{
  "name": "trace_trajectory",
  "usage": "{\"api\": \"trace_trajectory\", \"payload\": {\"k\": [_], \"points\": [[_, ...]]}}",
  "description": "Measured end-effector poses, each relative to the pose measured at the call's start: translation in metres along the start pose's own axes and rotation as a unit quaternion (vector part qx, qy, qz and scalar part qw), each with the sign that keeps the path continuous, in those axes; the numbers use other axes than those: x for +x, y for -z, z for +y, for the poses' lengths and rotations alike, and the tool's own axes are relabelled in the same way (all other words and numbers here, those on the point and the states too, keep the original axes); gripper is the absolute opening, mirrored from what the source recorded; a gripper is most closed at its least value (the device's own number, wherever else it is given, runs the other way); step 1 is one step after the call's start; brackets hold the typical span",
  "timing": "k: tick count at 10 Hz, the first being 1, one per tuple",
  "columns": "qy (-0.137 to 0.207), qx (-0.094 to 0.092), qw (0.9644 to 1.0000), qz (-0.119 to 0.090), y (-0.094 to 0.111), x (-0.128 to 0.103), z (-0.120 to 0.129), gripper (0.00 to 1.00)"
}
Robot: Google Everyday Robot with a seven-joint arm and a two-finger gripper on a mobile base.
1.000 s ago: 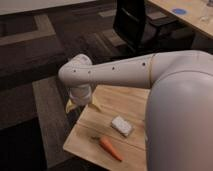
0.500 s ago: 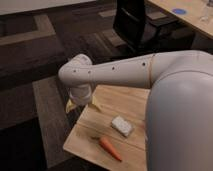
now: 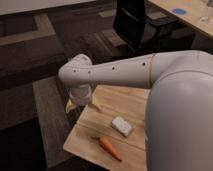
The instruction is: Place the white sponge in the ceramic cup
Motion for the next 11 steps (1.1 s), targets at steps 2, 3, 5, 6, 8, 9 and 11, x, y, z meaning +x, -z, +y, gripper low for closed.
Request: {"api": "trace_trajectory", "payload": {"k": [2, 3, 5, 6, 8, 9, 11], "points": [[0.0, 0.0, 1.0, 0.0, 0.0, 0.0, 0.0, 0.8], [0.0, 0.0, 1.0, -0.001, 0.001, 0.0, 0.0, 0.8], [0.001, 0.0, 1.0, -0.001, 0.001, 0.0, 0.0, 0.8], [0.003, 0.002, 1.0, -0.003, 0.003, 0.0, 0.0, 0.8], [0.077, 0.031, 0.9965, -0.014, 0.021, 0.01, 0.0, 0.8], [0.108, 0.041, 0.9931, -0.017, 0.027, 0.014, -0.004, 0.8], [0.146, 0.054, 0.9878, -0.005, 0.03, 0.021, -0.024, 0.8]]}}
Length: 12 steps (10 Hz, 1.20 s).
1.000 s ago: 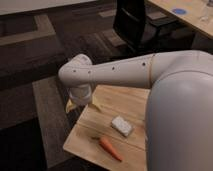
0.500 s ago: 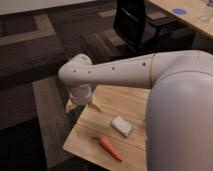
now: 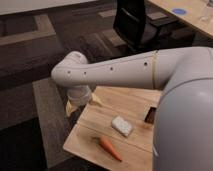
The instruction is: Place the white sponge in the ceramic cup
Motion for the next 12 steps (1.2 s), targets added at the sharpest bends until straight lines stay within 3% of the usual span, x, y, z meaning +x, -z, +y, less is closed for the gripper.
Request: {"api": "trace_trajectory", "payload": {"k": [3, 6, 12], "points": [[0.059, 0.005, 0.9972, 0.047, -0.019, 0.005, -0.029, 0.8], [0.121, 0.023, 0.9897, 0.073, -0.033, -0.002, -0.069, 0.8], [0.122, 0.024, 0.9893, 0.076, -0.034, 0.0, -0.071, 0.8]]}}
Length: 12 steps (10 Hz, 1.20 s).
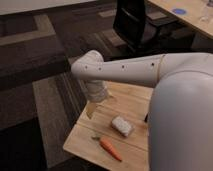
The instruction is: Place the white sponge in the ceramic cup
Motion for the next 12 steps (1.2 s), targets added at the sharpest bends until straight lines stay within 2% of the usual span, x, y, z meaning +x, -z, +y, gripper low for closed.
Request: {"api": "trace_trajectory", "payload": {"k": [2, 6, 8, 9, 10, 12], "points": [[-0.01, -0.001, 0.9999, 0.01, -0.011, 0.016, -0.009, 0.8], [-0.009, -0.02, 0.9997, -0.012, -0.033, 0.036, -0.028, 0.8], [0.019, -0.025, 0.9991, -0.027, -0.051, 0.052, -0.047, 0.8], [0.038, -0.024, 0.9978, -0.048, -0.061, 0.056, -0.058, 0.8], [0.044, -0.024, 0.9973, -0.054, -0.065, 0.057, -0.06, 0.8], [0.076, -0.028, 0.9933, -0.083, -0.081, 0.059, -0.062, 0.8]]}}
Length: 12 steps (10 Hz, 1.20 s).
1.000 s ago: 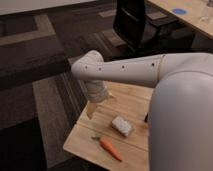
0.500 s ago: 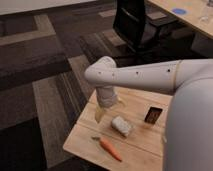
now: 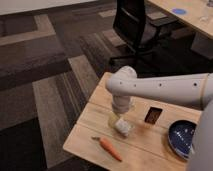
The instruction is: Place the white sponge in the ceramic cup
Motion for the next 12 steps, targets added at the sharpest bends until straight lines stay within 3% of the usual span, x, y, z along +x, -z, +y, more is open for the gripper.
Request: {"api": "trace_trajectory", "payload": {"k": [4, 7, 9, 12], "points": [[0.038, -0.007, 0.9988, -0.028, -0.021, 0.005, 0.005, 0.8], [0.064, -0.014, 0.9975, -0.028, -0.036, 0.0, 0.012, 0.8], [0.065, -0.017, 0.9974, -0.027, -0.039, -0.002, 0.013, 0.8], [0.035, -0.033, 0.9988, -0.011, -0.053, -0.005, 0.015, 0.79]]}}
